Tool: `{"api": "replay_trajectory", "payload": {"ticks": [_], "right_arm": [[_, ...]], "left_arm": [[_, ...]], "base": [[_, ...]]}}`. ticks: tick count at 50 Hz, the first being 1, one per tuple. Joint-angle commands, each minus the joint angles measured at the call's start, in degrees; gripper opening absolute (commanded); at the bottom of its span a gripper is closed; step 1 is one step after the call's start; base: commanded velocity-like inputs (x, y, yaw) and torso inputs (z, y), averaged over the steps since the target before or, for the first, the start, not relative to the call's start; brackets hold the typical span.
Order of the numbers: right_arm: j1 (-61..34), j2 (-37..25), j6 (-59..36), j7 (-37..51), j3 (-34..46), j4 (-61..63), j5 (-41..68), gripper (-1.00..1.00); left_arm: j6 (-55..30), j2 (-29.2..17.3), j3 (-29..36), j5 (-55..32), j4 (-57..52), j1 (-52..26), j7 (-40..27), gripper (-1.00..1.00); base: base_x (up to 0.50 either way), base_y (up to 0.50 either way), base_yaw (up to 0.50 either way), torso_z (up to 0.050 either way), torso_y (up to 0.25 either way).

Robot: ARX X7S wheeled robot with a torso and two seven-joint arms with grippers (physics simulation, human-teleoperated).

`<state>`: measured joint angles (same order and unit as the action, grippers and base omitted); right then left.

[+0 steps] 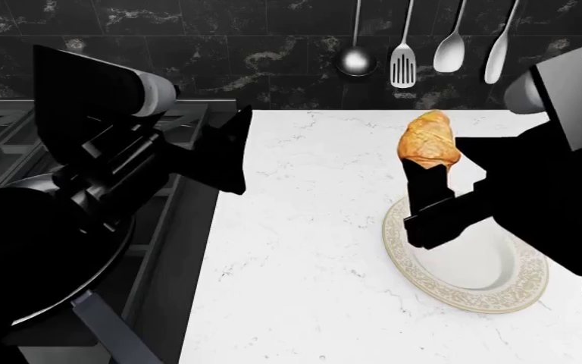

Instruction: Pick the croissant and place it on the pan. Then turn on the stove to warm the croissant.

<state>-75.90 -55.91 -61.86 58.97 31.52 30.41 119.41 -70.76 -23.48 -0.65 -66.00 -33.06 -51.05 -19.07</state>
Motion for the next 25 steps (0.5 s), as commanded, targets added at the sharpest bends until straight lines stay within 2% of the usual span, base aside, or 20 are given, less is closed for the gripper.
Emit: {"api": "replay_trajectory", "payload": {"ticks": [1, 14, 25], "right_arm": [[-2.85, 0.82, -0.38, 0.67, 0.09, 1.06, 0.97, -1.00], [-4.28, 1.23, -0.05, 2.18, 0.87, 2.22, 2.32, -1.00], [-4.97, 1.30, -0.40, 2.41, 1.52, 2.35, 2.50, -1.00]], "left_arm": [[-0.16, -0.24, -0.47, -1.50, -0.49, -0.16, -0.90, 1.00], [0.15, -0.78, -0.85, -2.74, -1.25, 0.29, -1.39, 1.00], [0.32, -1.03, -0.75, -3.37, -1.28, 0.17, -1.94, 1.00]], "base": [[0.00, 0.00, 0.00, 0.000, 0.000], [0.00, 0.02, 0.00, 0.000, 0.000], [0.00, 0.50, 0.00, 0.000, 0.000]]}}
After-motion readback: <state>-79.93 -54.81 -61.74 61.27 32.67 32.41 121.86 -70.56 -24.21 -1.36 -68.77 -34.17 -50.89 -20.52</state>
